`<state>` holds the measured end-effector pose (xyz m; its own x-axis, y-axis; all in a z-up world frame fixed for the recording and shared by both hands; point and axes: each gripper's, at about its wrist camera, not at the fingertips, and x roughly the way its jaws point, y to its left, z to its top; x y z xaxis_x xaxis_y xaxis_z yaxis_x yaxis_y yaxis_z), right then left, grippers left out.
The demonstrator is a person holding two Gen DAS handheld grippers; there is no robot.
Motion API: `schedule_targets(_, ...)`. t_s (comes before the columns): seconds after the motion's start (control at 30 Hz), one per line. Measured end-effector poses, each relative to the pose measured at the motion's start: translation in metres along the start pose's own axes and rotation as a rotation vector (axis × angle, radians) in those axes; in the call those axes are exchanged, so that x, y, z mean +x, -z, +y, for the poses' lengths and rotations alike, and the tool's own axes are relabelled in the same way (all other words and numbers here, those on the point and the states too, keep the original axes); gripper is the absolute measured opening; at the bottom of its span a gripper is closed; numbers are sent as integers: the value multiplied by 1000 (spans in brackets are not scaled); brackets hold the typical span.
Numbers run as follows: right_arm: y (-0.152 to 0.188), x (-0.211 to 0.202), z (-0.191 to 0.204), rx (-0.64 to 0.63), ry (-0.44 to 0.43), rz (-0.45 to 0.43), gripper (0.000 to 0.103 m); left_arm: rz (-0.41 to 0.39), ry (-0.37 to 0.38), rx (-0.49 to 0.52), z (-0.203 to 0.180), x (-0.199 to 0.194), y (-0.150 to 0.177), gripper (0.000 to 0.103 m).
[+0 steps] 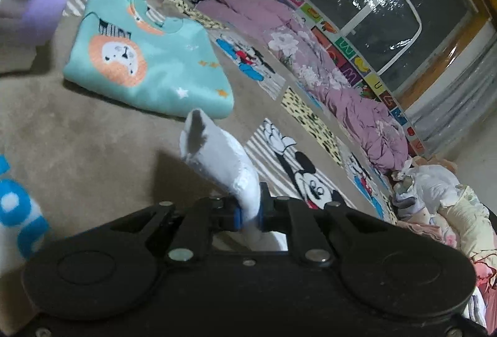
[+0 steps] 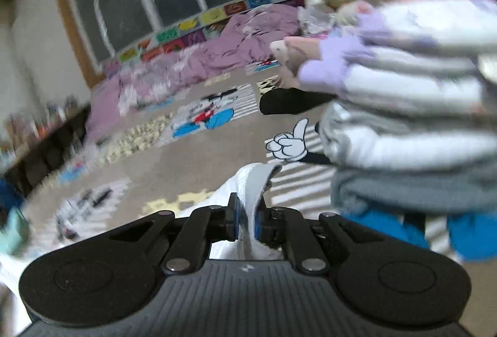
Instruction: Fold clothes
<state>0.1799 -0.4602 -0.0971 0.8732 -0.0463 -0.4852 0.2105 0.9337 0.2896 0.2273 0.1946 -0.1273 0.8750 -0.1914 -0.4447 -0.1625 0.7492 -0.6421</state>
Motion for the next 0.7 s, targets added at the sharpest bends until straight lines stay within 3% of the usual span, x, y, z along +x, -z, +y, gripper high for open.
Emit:
schedule_targets(0.17,3,37,3,-133,105,78,10,47,-58,-5,12,11,3,7)
schedule_targets(0.37,22,69,0,-141,171,152,11,73,-93,0,16,15,6,7)
schedule_targets(0.4,23,72,0,-138,182,157,15,81,-101,3,17,17,7,8)
schedule_targets(0.47,23,74,1,-135,213,159,22,85,-124,11,18,18,7,15)
schedule_targets(0.57,15,66,-1,-78,228,159,42,43,-187,38,13,9,4,28)
schedule_targets(0.6,14,59,-1,-65,225,145,43,28,-208,47,11,6,3,38)
schedule_targets(0.7,9,33,-3,-25,216,94,48,-22,-277,62,7,-7,0,43)
